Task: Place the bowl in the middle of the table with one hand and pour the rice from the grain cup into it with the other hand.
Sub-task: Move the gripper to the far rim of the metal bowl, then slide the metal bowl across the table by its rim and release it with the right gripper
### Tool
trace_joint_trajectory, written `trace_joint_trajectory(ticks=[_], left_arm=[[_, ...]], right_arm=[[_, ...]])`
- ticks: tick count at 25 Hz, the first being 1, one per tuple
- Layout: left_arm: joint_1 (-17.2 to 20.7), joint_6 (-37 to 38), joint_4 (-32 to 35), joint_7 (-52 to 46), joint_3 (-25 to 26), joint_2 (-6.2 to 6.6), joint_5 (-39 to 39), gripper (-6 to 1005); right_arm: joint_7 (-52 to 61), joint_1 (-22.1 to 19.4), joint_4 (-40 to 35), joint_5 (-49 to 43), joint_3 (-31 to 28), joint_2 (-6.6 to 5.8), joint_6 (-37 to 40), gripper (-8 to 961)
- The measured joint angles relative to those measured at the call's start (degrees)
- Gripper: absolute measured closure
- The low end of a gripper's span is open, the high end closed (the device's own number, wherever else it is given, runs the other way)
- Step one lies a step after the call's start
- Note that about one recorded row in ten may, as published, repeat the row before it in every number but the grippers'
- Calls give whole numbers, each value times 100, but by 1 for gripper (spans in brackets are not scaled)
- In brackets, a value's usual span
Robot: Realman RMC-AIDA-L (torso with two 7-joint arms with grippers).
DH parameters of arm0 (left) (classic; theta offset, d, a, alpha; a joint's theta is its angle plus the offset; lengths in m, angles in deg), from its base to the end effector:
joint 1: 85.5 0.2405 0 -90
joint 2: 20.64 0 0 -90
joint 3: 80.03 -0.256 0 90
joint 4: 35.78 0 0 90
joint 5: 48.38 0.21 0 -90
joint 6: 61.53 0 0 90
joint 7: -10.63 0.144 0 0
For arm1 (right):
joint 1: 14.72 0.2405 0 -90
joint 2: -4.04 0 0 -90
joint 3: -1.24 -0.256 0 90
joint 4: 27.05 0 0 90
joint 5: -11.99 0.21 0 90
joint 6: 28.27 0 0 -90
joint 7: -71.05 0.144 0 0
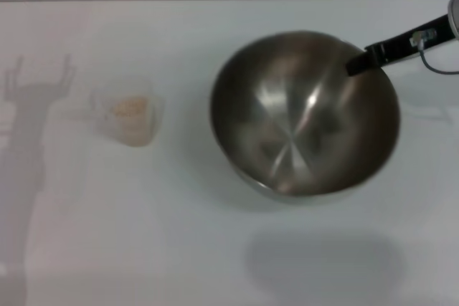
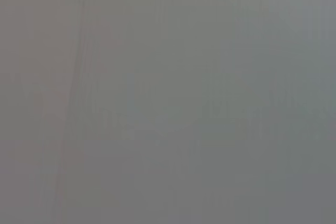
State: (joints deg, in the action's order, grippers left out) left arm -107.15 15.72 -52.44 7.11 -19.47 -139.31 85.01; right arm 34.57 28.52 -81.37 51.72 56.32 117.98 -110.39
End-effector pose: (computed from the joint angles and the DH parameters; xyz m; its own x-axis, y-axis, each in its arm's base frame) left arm -0.3088 0.3281 0.0281 0.6481 -0.3160 0.6929 0.7295 -0.0036 -0.6839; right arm 0.2130 0.4100 0.0419 0.5478 -0.8221 -0.1552 -0.8137 -0.4806 -0.3269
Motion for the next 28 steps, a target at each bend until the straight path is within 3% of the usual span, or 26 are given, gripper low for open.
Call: trace_joint_trajectory(ticks=[10, 19, 28], left_arm=[[27, 2, -20, -2, -18, -7, 12, 152], [43, 28, -22, -7, -27, -7, 12, 153], [47, 43, -21, -9, -40, -7, 6, 154]], right_arm=[[-90, 112, 97, 245, 42, 181, 432, 902], [-171, 432, 842, 254, 64, 219, 849, 899], [-153, 507, 1068, 183, 137, 273, 987, 897]])
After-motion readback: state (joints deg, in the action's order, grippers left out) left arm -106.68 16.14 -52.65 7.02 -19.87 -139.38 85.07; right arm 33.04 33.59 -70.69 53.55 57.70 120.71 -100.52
